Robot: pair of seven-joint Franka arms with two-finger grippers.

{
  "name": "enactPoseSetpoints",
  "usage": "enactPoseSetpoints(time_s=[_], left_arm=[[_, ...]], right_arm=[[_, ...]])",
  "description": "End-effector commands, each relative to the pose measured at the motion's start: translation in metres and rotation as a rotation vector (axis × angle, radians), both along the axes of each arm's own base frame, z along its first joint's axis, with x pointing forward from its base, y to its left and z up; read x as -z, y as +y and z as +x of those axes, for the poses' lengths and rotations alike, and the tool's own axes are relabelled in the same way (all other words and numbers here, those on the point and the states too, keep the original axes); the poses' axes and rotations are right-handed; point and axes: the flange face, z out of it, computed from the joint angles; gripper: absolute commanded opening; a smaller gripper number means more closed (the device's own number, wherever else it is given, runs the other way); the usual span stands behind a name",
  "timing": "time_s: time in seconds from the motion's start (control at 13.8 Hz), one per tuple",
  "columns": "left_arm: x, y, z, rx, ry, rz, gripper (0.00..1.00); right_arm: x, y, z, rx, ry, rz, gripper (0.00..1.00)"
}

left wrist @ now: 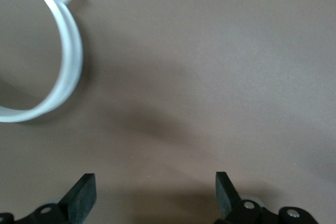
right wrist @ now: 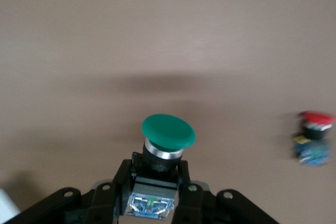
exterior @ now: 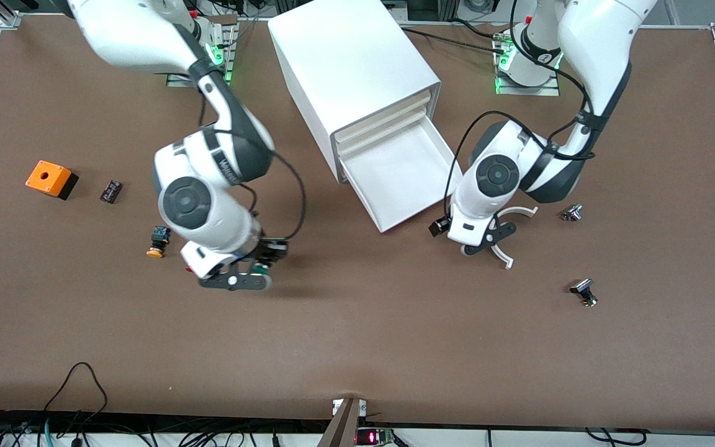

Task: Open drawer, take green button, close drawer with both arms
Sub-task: 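Place the green button by the red button while the left gripper closes drawer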

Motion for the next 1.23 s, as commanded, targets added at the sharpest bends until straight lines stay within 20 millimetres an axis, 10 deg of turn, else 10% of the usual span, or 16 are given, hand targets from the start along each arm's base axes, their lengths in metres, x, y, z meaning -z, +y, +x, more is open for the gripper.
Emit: enactPoseSetpoints(time_s=[0.0, 0.36, 0.51, 0.58, 0.8, 1.16], left_arm=[[0.015, -0.01, -0.036, -0.028, -0.061, -0.017, 1.0], [0.017, -0.057, -0.07, 0.0, -0.031, -0.033, 1.0], [0.017, -0.079, -0.092, 0.028, -0.007, -0.051, 1.0], [0.016, -0.089, -0.1, 0.034, 0.0, -0.058, 1.0], [0.023, -0.119, -0.131, 0.045, 0.059, -0.063, 1.0], [0.026, -0.149, -0.163, 0.038, 0.131, -0.106, 1.0]], right_arm=[[0.04, -0.058, -0.013, -0.113, -0.001, 0.006, 0.0], [0.13, -0.089, -0.026, -0.158, -0.012, 0.017, 0.0], [0.138, -0.093, -0.027, -0.151, 0.002, 0.015, 0.27], [0.137, -0.096, -0.025, -0.147, 0.001, 0.016, 0.55], [0.124, -0.104, -0.017, -0.141, -0.024, 0.018, 0.99], [0.025, -0.158, -0.003, -0.096, -0.084, -0.001, 1.0]])
